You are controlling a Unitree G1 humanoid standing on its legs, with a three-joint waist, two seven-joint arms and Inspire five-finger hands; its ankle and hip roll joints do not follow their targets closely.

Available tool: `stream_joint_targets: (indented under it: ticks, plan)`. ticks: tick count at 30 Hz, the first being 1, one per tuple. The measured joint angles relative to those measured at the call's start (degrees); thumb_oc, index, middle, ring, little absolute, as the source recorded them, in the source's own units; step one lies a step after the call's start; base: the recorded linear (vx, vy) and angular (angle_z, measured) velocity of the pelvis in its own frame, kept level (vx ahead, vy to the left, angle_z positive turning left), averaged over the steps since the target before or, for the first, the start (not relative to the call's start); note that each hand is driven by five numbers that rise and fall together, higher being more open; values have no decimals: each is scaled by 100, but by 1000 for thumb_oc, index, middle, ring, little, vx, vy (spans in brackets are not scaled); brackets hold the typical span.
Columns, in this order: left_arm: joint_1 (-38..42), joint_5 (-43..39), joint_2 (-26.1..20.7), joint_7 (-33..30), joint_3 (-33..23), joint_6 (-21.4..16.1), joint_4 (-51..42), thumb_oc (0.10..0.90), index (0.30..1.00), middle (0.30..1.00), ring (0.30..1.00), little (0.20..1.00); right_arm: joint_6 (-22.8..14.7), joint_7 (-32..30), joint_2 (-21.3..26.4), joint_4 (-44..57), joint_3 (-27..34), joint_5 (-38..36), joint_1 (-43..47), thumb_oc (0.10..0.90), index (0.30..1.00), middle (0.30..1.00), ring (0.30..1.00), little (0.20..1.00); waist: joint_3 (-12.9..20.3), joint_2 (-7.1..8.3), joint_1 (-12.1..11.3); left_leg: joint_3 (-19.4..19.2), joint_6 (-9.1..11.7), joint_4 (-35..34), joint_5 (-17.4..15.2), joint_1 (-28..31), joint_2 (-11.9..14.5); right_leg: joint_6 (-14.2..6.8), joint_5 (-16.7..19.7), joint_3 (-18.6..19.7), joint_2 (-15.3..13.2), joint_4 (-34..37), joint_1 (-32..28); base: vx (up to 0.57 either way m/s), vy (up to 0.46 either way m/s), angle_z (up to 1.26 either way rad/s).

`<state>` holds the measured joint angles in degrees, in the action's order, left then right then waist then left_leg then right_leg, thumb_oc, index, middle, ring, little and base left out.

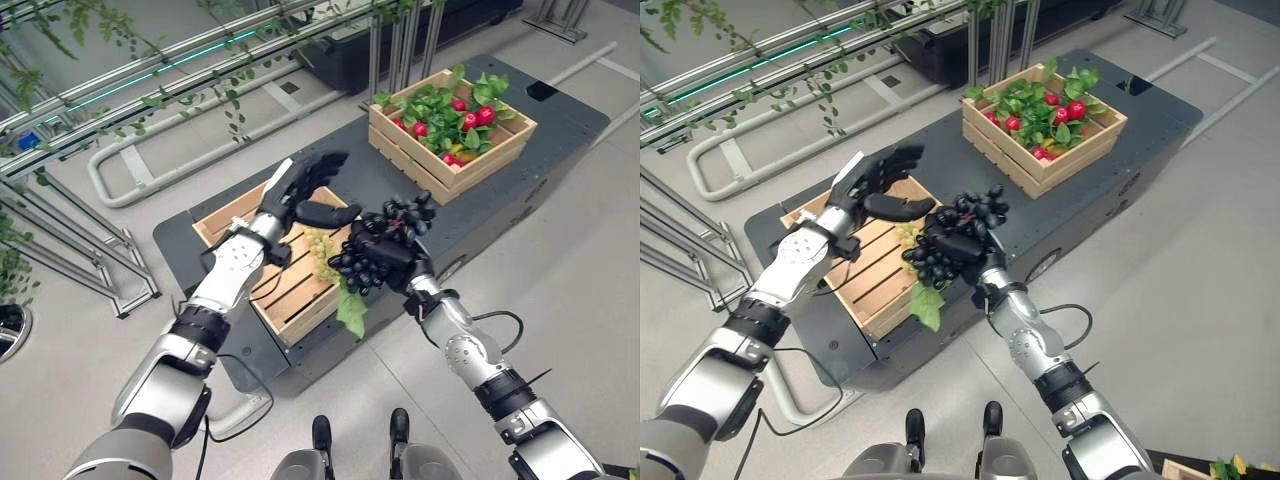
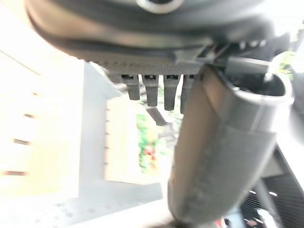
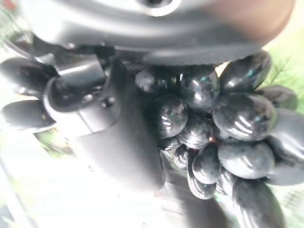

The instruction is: Pick up the fruits from the basket on one side to the basket on the other side

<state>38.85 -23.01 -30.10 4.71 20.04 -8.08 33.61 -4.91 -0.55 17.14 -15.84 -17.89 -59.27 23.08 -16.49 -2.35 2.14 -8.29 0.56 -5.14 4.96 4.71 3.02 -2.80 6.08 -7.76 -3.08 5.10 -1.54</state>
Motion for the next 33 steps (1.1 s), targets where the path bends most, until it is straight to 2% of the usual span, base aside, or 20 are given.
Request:
stream_joint_targets:
  ticks: [3,6,11,13,17,21,23,33]
  plan:
    - [-398,211,-10,-154,-143,-4,61,800,900,900,900,900,-240,182,5,-119,434,-76,-276,400,300,300,300,300,87,119,18,-29,20,0,-50,55,16,0,0,107,25,0,0,0,0,-18]
    - [-706,548,-19,-289,-145,-32,66,800,900,900,900,900,-293,251,-11,-196,525,-215,-580,400,300,300,300,300,233,222,68,-61,20,-1,-77,69,20,3,-7,135,31,1,6,0,0,-10]
    - [-1272,606,21,-507,-505,-237,61,800,900,900,900,900,-299,404,-52,-196,648,-231,-1097,400,300,300,300,300,316,233,189,-169,8,-38,-107,130,14,-13,-8,262,27,3,-2,5,-4,-12]
    - [-1566,264,118,-689,-766,-391,-23,800,900,900,900,900,-336,409,-118,-194,709,-204,-1326,400,300,300,300,300,348,237,258,-200,-10,-38,-126,141,17,-7,-13,282,30,4,5,8,-13,-9]
    - [-2261,-215,679,-838,-1185,-568,-561,800,900,900,900,900,-440,409,-273,-182,982,-191,-1835,400,300,300,300,300,559,230,282,-228,-9,-38,-157,139,16,-25,-28,312,31,24,20,-4,-25,-3]
    - [-3031,-528,1204,-599,-1180,-701,-1123,800,900,900,900,900,-563,408,-386,-174,1104,-184,-2195,400,300,300,300,300,739,228,286,-336,-10,-38,-195,139,11,-32,-31,429,37,24,72,-20,-51,-14]
    - [-3219,-714,1420,-430,-1053,-705,-1112,800,900,900,900,900,-572,406,-404,-172,1103,-142,-2301,400,300,300,300,300,752,229,320,-371,-18,-38,-201,139,12,-32,-30,457,43,24,92,-5,-73,-9]
    - [-3895,-1279,1603,-336,-1036,-703,-952,800,900,900,900,900,-568,388,-629,-142,1359,-147,-3056,400,300,300,300,300,973,240,416,-706,45,-37,-272,195,86,-49,-32,787,162,23,190,-6,-61,-18]
